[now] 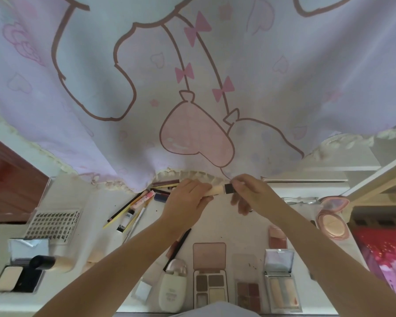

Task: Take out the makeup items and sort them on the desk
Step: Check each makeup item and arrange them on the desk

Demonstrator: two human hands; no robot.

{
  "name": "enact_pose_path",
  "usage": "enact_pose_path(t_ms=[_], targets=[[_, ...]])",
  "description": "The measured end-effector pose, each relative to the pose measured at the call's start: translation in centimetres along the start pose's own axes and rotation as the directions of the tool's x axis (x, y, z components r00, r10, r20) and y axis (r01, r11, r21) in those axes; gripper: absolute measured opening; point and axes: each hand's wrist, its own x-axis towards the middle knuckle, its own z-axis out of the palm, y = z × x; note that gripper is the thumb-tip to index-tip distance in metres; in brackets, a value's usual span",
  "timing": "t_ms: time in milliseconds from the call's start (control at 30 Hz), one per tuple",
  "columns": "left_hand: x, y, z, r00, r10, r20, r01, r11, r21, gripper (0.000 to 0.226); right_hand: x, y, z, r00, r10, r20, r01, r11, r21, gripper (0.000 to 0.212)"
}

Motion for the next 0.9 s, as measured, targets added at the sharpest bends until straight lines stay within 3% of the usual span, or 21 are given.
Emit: enact_pose_path(t_ms=[100,233,367,533,600,733,800,900], targets=[[-0.2,0.1,0.2,1.0,-0.014,0.009,0.014,1.0,-0.026,0.02,-0.1,0.0,-0.1,0.998,-0.054,-0.033,0.051,0.994,-0.096,0.022],[-0.6,0.1,0.1,0.992,-0.061,0.107,0.06,0.998,0.014,0.029,-0.4,0.6,-0.5,0.995,-0.096,0.04,0.098,0.994,-0.04,0.041],[-0.5,0.3,0.2,0.986,-0.073,0.151,0.071,0.997,0.019,0.03,0.0,0.4,-0.3,0.999,0.042,0.022,-0.042,0.999,0.013,0.007],[-0.2,0.6,0.0,0.98,-0.065,0.19,0.063,0.998,0.018,0.032,0.0,0.6,-0.5,0.998,-0.063,-0.021,0.058,0.982,-0.177,0.018],[-0.2,0.7,0.1,0.978,-0.072,0.195,0.074,0.997,0.0,0.032,0.0,0.8,-0.6,0.998,-0.067,-0.01,0.065,0.986,-0.153,0.024],[-0.5,0.8,0.3,0.96,-0.119,0.255,0.121,0.993,0.008,0.032,0.0,1.0,-0.5,1.0,0.006,0.003,-0.006,0.999,-0.04,0.016],[-0.2,1.2,0.2,0.91,-0.213,0.356,0.232,0.973,-0.013,0.034,0.0,1.1,-0.7,1.0,0.015,-0.018,-0.014,0.999,0.033,0.02],[-0.2,1.2,0.4,0.77,-0.397,0.499,0.487,0.871,-0.059,0.056,0.2,1.5,-1.1,0.995,0.031,-0.096,-0.029,0.999,0.03,0.021]])
